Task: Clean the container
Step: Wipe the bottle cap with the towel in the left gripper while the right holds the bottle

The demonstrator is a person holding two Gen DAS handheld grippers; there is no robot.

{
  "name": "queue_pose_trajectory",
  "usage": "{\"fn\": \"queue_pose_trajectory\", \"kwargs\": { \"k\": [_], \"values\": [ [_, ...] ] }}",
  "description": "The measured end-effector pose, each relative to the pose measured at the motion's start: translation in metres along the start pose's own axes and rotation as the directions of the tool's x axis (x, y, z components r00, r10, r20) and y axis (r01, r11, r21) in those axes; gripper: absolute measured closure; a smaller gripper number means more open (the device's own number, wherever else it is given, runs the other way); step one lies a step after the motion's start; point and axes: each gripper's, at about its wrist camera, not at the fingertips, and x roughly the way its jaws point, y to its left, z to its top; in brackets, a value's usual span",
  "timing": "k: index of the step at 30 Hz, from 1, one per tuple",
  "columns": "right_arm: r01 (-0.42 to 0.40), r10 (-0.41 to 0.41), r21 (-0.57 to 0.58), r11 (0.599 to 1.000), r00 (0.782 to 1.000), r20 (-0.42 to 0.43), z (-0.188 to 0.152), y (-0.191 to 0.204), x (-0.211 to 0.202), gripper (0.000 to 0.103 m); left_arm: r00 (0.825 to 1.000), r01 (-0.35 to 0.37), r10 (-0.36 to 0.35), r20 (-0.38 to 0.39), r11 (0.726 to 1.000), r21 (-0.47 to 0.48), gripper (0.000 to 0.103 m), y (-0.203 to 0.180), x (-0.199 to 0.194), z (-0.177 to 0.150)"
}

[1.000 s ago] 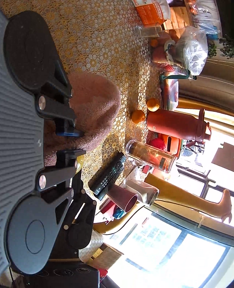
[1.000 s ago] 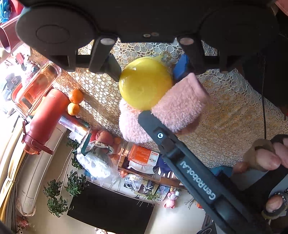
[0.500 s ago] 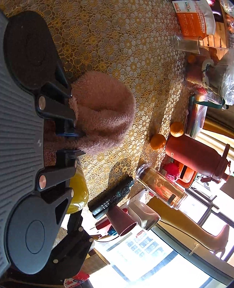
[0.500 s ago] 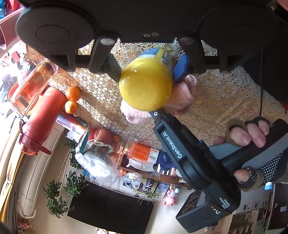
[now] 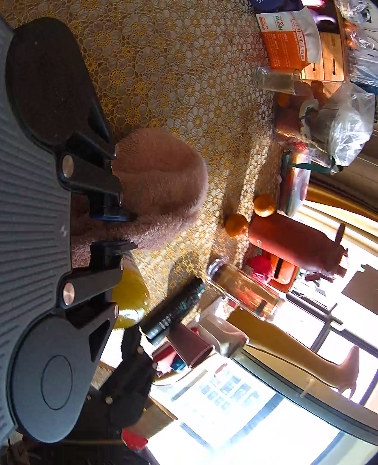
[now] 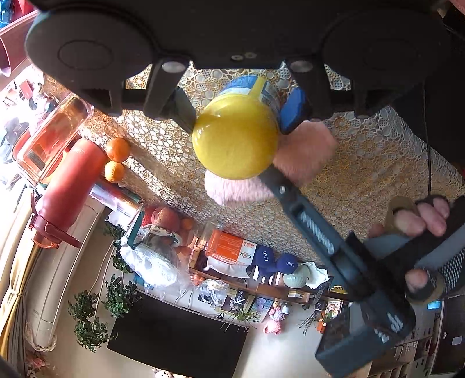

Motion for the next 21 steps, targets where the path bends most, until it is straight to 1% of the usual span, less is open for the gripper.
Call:
{"fn": "queue_pose_trajectory", "kwargs": {
  "k": [2,4,8,11,13,18,21],
  "values": [
    [0.001,-0.001,-0.003,1.0,1.0,0.001,0.0,0.0,0.001,0.041,0.998,0.059,-0.059,0.017,0.998,0.009,0.091,-0.01,-0.01,0.006],
    [0.004,-0.004,-0.008,1.0,1.0,0.002,0.001,0.001,0.002,0.041,0.995,0.098,-0.098,0.02,0.995,0.029,0.091,-0.022,-0.013,0.009],
    [0.009,-0.009,-0.013,1.0,1.0,0.002,0.001,0.003,0.003,0.041,0.989,0.146,-0.149,0.021,0.985,0.087,0.092,-0.048,-0.011,0.011],
    [0.007,-0.007,-0.018,1.0,1.0,0.0,0.001,0.003,0.003,0.041,0.993,0.114,-0.115,-0.003,0.984,0.138,0.091,-0.063,0.003,0.011],
    [0.009,-0.009,-0.027,1.0,1.0,0.001,0.001,0.005,0.003,0.041,0.996,0.095,-0.094,-0.011,0.983,0.156,0.092,-0.066,0.011,0.01],
    [0.007,-0.007,-0.007,1.0,1.0,0.003,0.002,0.002,0.003,0.041,0.996,0.09,-0.09,-0.001,0.988,0.123,0.092,-0.054,0.017,0.015],
    [0.004,-0.004,-0.008,1.0,1.0,0.007,0.001,0.002,0.004,0.041,0.998,0.067,-0.068,0.004,0.993,0.094,0.092,-0.044,0.021,0.02]
  ]
}}
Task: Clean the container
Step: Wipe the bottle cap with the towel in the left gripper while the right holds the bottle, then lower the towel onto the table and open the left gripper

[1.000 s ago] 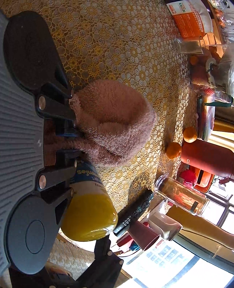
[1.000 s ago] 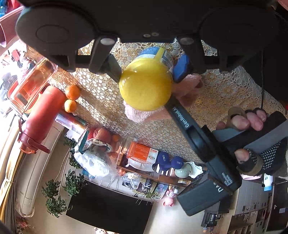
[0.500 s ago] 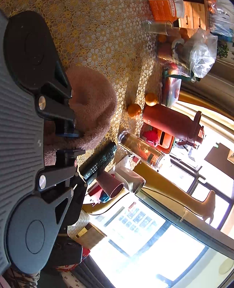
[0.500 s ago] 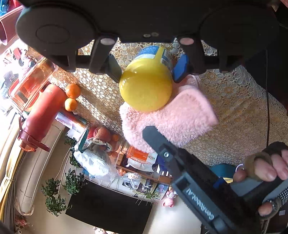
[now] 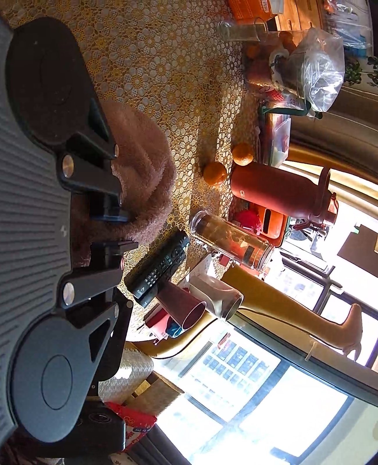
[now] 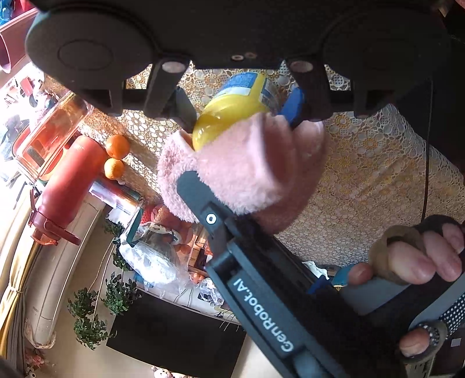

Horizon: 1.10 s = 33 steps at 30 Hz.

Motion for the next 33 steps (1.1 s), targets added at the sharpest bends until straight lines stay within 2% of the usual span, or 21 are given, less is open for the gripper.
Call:
{"fn": "queue_pose_trajectory", "kwargs": {
  "k": [4,11,14,18,21,23,26,29,33],
  "values": [
    [-0.002,0.002,-0.003,1.0,1.0,0.005,0.0,0.001,0.001,0.041,1.0,-0.01,0.01,-0.003,0.999,-0.051,0.092,0.016,0.007,0.002],
    [-0.008,0.008,0.012,1.0,1.0,0.009,0.0,-0.002,0.001,0.041,0.999,0.035,-0.036,-0.006,0.982,-0.188,0.092,0.041,0.02,0.002],
    [-0.011,0.011,0.017,1.0,1.0,0.01,-0.001,-0.003,0.001,0.041,0.999,0.023,-0.028,-0.02,0.975,-0.221,0.092,0.05,0.027,0.0],
    [-0.01,0.01,0.017,1.0,1.0,0.011,-0.002,-0.002,0.001,0.041,0.999,-0.027,0.016,-0.047,0.973,-0.228,0.092,0.06,0.035,-0.005],
    [-0.011,0.011,0.02,1.0,1.0,0.011,-0.001,-0.002,0.001,0.041,0.992,-0.108,0.094,-0.083,0.976,-0.187,0.092,0.066,0.04,-0.011],
    [-0.011,0.011,0.02,1.0,1.0,0.01,-0.001,-0.002,0.001,0.041,0.987,-0.139,0.126,-0.098,0.981,-0.137,0.092,0.068,0.038,-0.016],
    [-0.014,0.013,0.027,1.0,1.0,0.007,-0.001,-0.004,0.001,0.041,0.976,-0.202,0.2,-0.089,0.979,-0.009,0.092,0.059,0.027,-0.02],
    [-0.014,0.014,0.035,0.999,1.0,0.004,0.001,-0.004,0.002,0.041,0.953,-0.287,0.294,-0.072,0.953,0.098,0.092,0.054,0.016,-0.024],
    [-0.007,0.007,0.028,1.0,1.0,-0.001,0.003,-0.002,0.004,0.041,0.912,-0.394,0.405,-0.069,0.909,0.134,0.092,0.067,0.005,-0.027]
  ]
}}
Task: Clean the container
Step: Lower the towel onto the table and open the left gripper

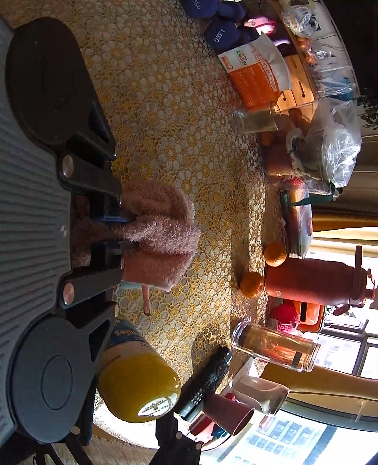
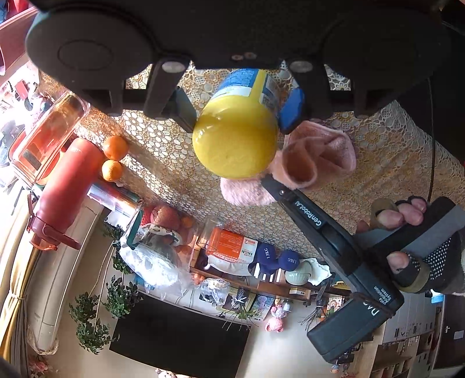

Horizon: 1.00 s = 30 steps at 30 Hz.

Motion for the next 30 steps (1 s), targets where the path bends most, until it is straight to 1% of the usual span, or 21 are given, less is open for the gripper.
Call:
{"fn": "queue_pose_trajectory", "kwargs": {
  "k": [2,4,11,14,15,16,17,18,19,23,26,30],
  "values": [
    [0.003,-0.003,-0.003,1.0,1.0,-0.004,0.001,0.001,0.001,0.041,0.999,-0.043,0.043,-0.021,0.999,-0.005,0.092,0.009,0.003,-0.005],
    [0.004,-0.004,0.001,1.0,1.0,-0.009,0.003,0.001,0.002,0.041,0.999,-0.047,0.047,-0.024,0.999,-0.004,0.092,0.013,0.005,-0.009],
    [0.017,-0.016,0.027,0.999,0.999,-0.03,0.005,-0.001,0.007,0.04,0.996,-0.084,0.084,-0.004,0.996,0.02,0.091,0.001,0.005,-0.012],
    [0.01,-0.008,0.057,0.998,0.999,-0.033,0.005,-0.005,0.007,0.039,0.995,-0.1,0.1,0.005,0.995,0.017,0.085,-0.002,0.002,-0.013],
    [0.01,-0.008,0.067,0.998,0.999,-0.032,0.006,-0.006,0.007,0.039,0.995,-0.104,0.104,0.008,0.994,0.013,0.078,-0.002,0.0,-0.013],
    [0.014,-0.011,0.073,0.997,0.999,-0.031,0.006,-0.007,0.007,0.039,0.994,-0.105,0.105,0.012,0.994,0.007,0.068,-0.002,-0.002,-0.013],
    [0.015,-0.013,0.078,0.997,0.999,-0.03,0.006,-0.008,0.007,0.039,0.994,-0.107,0.107,0.016,0.994,0.003,0.062,-0.002,-0.004,-0.014],
    [0.013,-0.011,0.086,0.996,1.0,-0.028,0.006,-0.008,0.006,0.038,0.993,-0.114,0.114,0.028,0.993,0.0,0.049,-0.003,-0.008,-0.015],
    [0.012,-0.009,0.095,0.995,1.0,-0.025,0.007,-0.009,0.004,0.038,0.992,-0.121,0.121,0.039,0.993,-0.001,0.04,-0.003,-0.012,-0.016],
    [0.013,-0.011,0.104,0.994,1.0,-0.02,0.008,-0.007,-0.002,0.035,0.989,-0.13,0.131,0.062,0.991,-0.019,0.038,-0.006,-0.027,-0.023],
    [0.016,-0.014,0.109,0.994,1.0,-0.014,0.008,-0.004,-0.008,0.033,0.985,-0.147,0.149,0.086,0.989,-0.029,0.034,-0.011,-0.041,-0.029],
    [0.013,-0.013,0.139,0.99,1.0,0.002,0.008,-0.001,-0.021,0.031,0.98,-0.155,0.16,0.118,0.987,-0.049,0.02,-0.021,-0.061,-0.039]
  ]
}}
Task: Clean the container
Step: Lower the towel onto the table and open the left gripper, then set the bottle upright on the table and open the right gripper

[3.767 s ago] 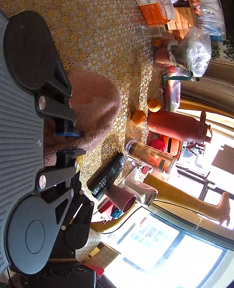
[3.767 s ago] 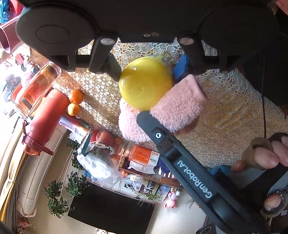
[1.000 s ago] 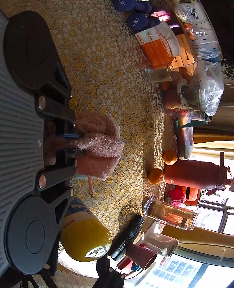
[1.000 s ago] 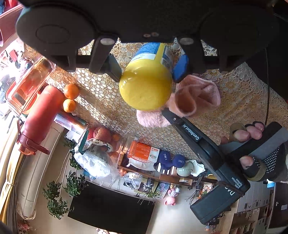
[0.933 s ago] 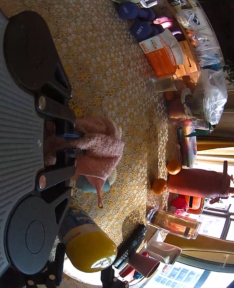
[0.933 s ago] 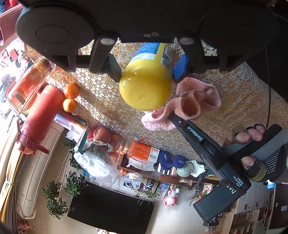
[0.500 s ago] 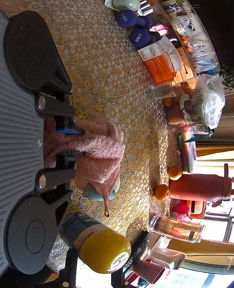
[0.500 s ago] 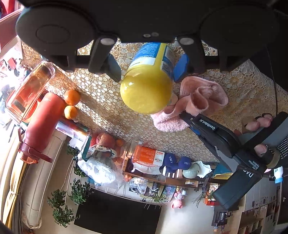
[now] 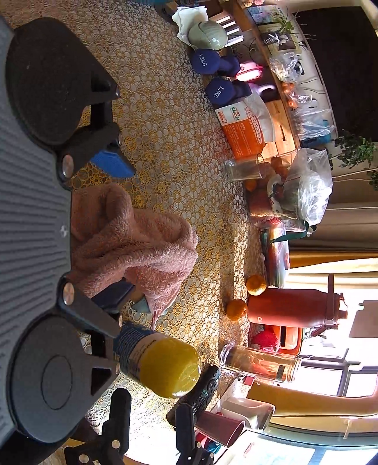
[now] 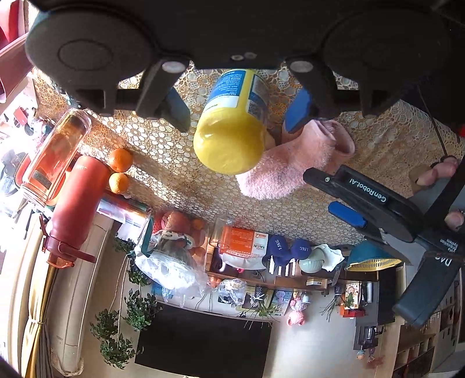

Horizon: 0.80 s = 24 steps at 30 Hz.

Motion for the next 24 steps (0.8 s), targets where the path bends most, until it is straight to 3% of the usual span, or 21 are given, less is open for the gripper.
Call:
{"fn": "queue_pose_trajectory", "kwargs": {
  "k": [6,10,17,24],
  "values": [
    [-0.015,0.013,0.056,0.998,0.999,0.035,0.0,0.001,-0.018,0.026,0.999,0.006,-0.006,0.031,1.0,-0.008,0.015,-0.013,-0.029,-0.013],
    [-0.024,0.019,0.097,0.995,0.998,0.057,-0.002,0.002,-0.029,0.023,0.999,0.021,-0.02,0.041,0.999,-0.026,0.001,-0.021,-0.042,-0.019],
    [-0.03,0.016,0.167,0.985,0.997,0.081,-0.006,0.001,-0.042,0.021,0.994,0.019,-0.016,0.108,1.0,-0.021,0.0,-0.033,-0.063,-0.026],
    [-0.026,0.007,0.214,0.976,0.996,0.088,-0.011,0.005,-0.049,0.019,0.993,-0.005,0.009,0.121,0.999,-0.033,0.0,-0.043,-0.069,-0.037]
  ]
}}
